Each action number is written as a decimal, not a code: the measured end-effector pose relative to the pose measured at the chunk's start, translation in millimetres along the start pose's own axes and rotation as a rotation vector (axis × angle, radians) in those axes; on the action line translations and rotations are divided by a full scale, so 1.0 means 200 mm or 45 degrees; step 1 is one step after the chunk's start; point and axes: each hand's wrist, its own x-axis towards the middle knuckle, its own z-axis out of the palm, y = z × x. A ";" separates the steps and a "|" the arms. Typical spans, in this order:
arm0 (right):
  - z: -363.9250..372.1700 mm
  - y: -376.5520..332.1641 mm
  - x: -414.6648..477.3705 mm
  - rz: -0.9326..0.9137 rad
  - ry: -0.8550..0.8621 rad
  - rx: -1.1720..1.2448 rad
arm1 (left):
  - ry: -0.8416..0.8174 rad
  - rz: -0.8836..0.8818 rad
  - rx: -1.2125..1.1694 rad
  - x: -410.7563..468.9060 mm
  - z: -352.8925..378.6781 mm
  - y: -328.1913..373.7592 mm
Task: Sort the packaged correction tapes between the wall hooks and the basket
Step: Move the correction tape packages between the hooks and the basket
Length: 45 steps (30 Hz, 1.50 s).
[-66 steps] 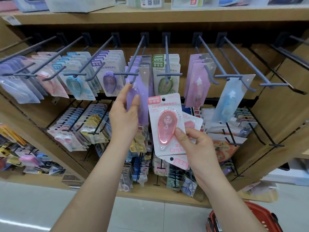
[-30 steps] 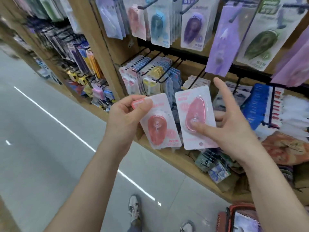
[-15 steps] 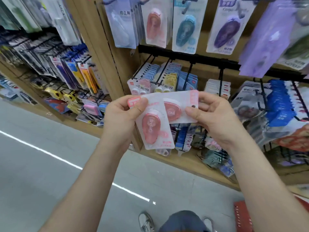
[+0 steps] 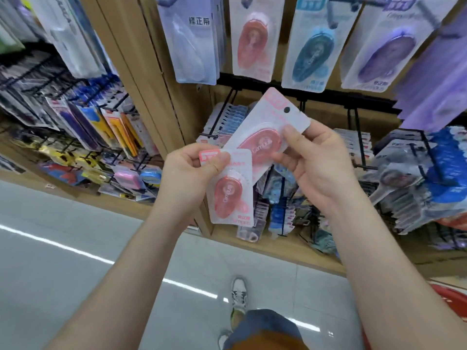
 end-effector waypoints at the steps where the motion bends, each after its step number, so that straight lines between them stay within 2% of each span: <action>1: 0.01 0.00 0.03 -0.017 -0.005 -0.065 | -0.022 0.002 0.035 0.03 0.00 0.00; 7: 0.09 -0.08 0.18 -0.373 0.129 -0.388 | -0.124 0.167 0.194 0.18 0.00 0.06; 10: 0.15 -0.13 0.25 -0.531 0.168 -0.417 | -0.131 0.292 0.219 0.25 0.01 0.12; 13: 0.20 -0.15 0.31 -0.595 0.188 -0.379 | -0.157 0.351 0.217 0.32 -0.01 0.17; 22: 0.33 -0.15 0.32 -0.658 0.235 -0.286 | -0.293 0.485 0.199 0.40 -0.13 0.22; 31: 0.38 -0.14 0.25 -0.728 0.306 -0.256 | -0.420 0.515 0.123 0.41 -0.18 0.24; 40: 0.43 -0.16 0.29 -0.686 0.493 -0.303 | -0.387 0.455 0.008 0.39 -0.16 0.27; 43: 0.43 -0.15 0.31 -0.608 0.475 -0.293 | -0.332 0.419 0.044 0.40 -0.14 0.28; 45: 0.41 -0.13 0.31 -0.499 0.355 -0.315 | -0.269 0.430 0.080 0.42 -0.13 0.27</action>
